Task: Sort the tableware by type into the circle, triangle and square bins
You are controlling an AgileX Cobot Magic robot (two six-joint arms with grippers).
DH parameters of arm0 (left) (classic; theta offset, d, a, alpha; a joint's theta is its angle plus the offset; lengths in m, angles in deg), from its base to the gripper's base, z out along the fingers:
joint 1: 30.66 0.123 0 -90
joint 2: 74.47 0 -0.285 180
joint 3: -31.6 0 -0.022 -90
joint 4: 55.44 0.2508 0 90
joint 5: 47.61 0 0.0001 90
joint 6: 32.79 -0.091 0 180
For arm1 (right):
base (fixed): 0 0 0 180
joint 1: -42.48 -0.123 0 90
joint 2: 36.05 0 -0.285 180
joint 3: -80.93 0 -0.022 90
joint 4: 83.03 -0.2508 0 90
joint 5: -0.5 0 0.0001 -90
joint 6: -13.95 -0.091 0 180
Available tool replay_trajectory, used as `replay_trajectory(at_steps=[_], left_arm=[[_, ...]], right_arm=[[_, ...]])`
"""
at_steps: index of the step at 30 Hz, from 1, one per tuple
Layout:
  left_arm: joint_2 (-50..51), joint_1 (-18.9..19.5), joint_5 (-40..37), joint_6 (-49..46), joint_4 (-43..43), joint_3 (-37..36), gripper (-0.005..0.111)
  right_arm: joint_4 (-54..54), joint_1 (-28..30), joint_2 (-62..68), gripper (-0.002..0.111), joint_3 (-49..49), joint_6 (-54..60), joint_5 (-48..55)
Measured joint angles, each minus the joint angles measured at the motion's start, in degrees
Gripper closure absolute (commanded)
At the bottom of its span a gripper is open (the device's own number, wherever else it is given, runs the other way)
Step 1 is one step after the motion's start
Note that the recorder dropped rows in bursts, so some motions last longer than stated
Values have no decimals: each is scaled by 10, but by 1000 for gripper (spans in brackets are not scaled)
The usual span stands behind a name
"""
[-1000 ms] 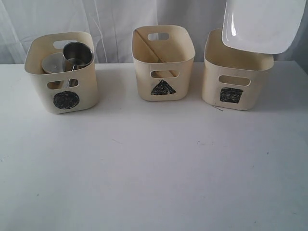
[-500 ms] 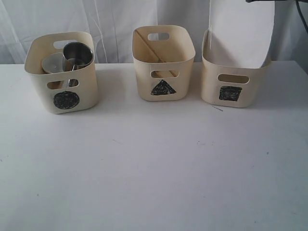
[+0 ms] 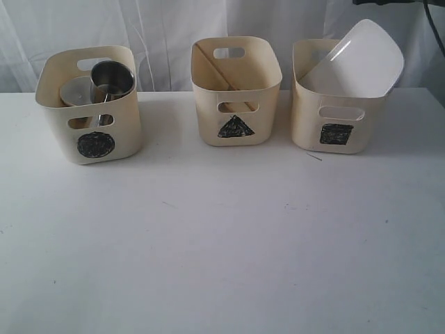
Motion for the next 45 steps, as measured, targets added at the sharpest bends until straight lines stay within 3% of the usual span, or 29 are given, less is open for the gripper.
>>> replay_trajectory(at_steps=[6,8,11,18,21,24,27,30,36,38,45], left_arm=[[0,0,0,0,0,0,107],[0,0,0,0,0,0,107],[0,0,0,0,0,0,107],[0,0,0,0,0,0,107],[0,0,0,0,0,0,107],[0,0,0,0,0,0,107],[0,0,0,0,0,0,107],[0,0,0,0,0,0,107],[0,0,0,0,0,0,107],[0,0,0,0,0,0,107],[0,0,0,0,0,0,107]], right_arm=[[0,0,-58,64,0,-13,102],[0,0,-98,76,0,-26,147],[41,-1,-156,107,0,-92,188],[228,16,-270,108,-53,-435,284],[236,17,-342,108,-145,-495,254],[203,17,-435,108,-256,-528,163],[187,10,-541,108,-367,-531,56],[182,3,-657,108,-452,-505,39],[159,2,-804,108,-538,-488,315],[167,0,-831,108,-563,-531,410],[270,0,-900,108,-630,-686,580]])
